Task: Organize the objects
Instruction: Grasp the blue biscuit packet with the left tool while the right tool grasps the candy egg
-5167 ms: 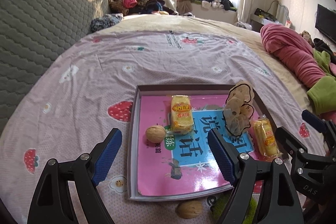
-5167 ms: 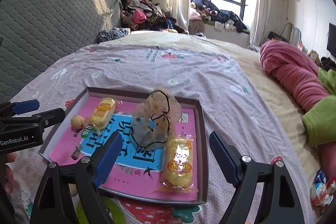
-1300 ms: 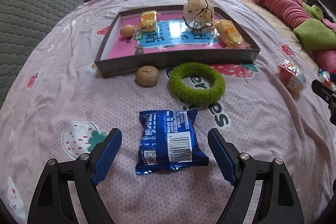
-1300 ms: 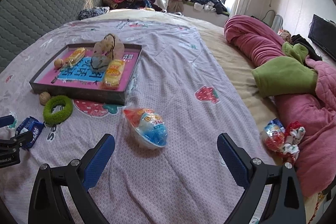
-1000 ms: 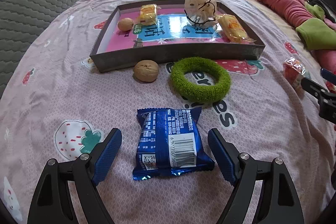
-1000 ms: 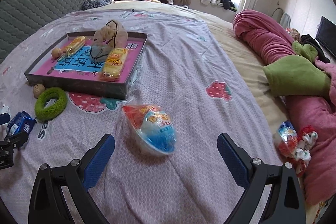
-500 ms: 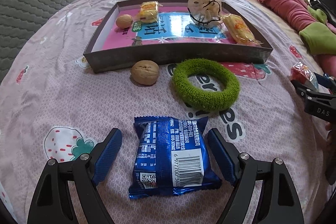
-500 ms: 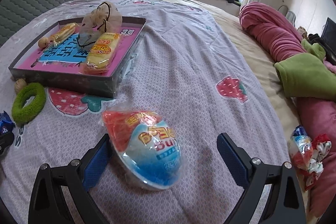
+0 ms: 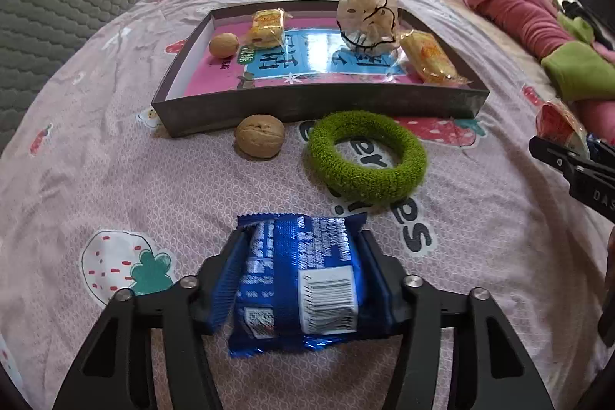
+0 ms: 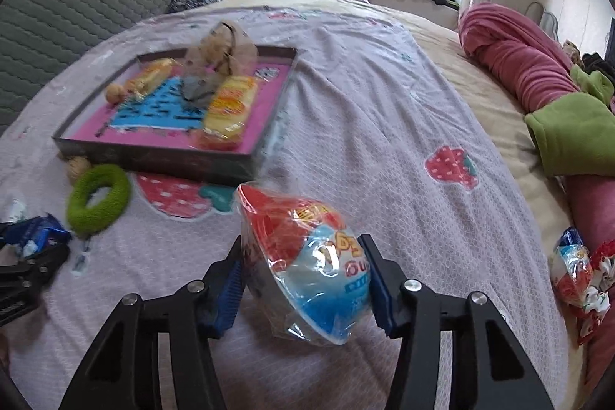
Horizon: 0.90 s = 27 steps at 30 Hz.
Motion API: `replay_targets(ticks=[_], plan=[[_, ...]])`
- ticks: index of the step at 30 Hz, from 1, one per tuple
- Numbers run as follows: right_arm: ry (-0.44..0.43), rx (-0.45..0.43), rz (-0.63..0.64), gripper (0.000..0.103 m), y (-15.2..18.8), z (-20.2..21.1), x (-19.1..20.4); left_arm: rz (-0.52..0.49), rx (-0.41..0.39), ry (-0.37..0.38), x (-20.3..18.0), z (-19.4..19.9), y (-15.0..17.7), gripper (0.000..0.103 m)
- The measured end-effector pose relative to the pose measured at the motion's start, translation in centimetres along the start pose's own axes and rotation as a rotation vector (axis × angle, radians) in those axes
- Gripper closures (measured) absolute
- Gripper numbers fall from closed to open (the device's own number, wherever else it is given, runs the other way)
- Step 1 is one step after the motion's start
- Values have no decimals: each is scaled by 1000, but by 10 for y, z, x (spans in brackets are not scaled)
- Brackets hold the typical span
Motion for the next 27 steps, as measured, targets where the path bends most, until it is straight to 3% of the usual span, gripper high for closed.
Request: replay_targets(ticks=[15,27], plan=[[-83,-39,93,47,-1,28,58,14,-5,-1,7,14,1,46],[-91,-80,129,47,-4,55,86,41,-56,13,19,46,-9,46]])
Point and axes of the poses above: each gripper's, at about its wrist camera, not at the fingertips, and z roughly against the way its jaws point, x to its left, y to its underside, the point moved 5 cm from there along -z, roughly the way its jaws point, and after that the axes turned 5 degrees about -y, right-handed, at the moved point
